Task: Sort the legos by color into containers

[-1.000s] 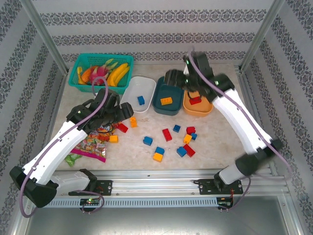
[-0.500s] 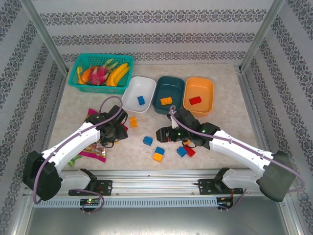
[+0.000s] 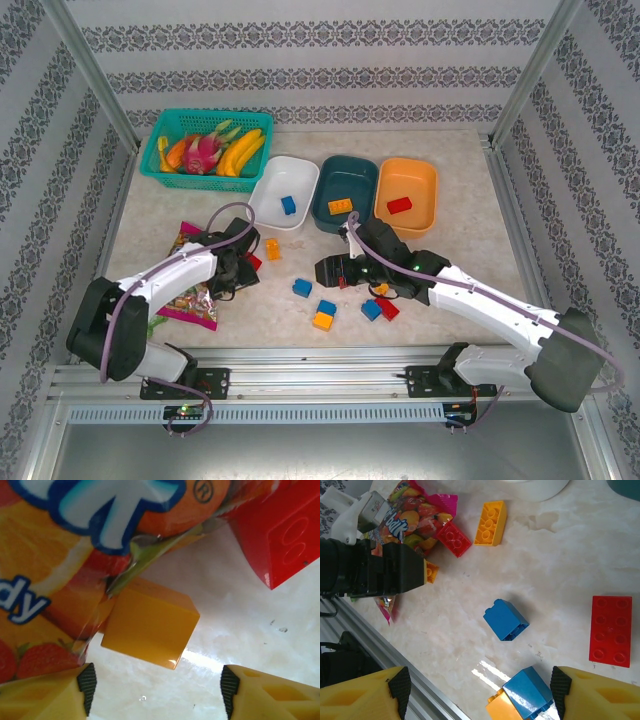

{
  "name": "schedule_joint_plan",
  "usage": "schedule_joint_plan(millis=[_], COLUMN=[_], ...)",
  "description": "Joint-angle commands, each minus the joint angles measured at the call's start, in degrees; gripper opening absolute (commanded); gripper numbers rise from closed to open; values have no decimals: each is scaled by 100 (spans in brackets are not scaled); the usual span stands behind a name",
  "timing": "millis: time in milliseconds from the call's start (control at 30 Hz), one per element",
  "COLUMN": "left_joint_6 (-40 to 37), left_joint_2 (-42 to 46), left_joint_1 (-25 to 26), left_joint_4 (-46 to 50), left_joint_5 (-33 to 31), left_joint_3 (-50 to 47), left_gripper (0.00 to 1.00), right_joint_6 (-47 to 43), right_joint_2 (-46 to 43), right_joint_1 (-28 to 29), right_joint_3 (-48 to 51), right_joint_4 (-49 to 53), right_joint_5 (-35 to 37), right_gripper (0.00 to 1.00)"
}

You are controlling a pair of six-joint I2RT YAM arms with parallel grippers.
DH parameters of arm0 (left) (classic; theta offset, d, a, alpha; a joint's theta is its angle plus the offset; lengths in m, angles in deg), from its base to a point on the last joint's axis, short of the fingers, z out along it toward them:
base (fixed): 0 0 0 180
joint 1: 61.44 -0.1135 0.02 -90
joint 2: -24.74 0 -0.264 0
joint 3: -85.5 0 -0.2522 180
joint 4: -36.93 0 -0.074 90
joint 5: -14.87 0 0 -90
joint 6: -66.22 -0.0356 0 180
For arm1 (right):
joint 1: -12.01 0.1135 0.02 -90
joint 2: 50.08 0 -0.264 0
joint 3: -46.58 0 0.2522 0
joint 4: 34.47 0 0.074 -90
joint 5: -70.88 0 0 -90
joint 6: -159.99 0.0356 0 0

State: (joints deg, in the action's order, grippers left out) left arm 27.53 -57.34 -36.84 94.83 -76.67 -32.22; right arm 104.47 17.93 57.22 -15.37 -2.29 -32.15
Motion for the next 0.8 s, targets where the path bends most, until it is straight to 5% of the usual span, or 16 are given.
schedule_joint_plan(millis=[0,400,767], left_joint_6=[-312,-1287,-1463], left_joint_2=[-252,-691,-744], left_joint_1=[-109,-219,-195], left_joint_4=[-120,-295,-516], left_joint_5=[-107,-180,292], left_joint_3=[119,310,416], left_gripper=[73,69,48], right_joint_6=[-40,50,152], right_joint_2=[59,105,156], right_joint_1=[-16,-38,-38], right_joint_3=[-195,-229,-266], right_joint_4=[12,101,158], right_joint_5=[-133,-138,-64], right_gripper=[76,76,76])
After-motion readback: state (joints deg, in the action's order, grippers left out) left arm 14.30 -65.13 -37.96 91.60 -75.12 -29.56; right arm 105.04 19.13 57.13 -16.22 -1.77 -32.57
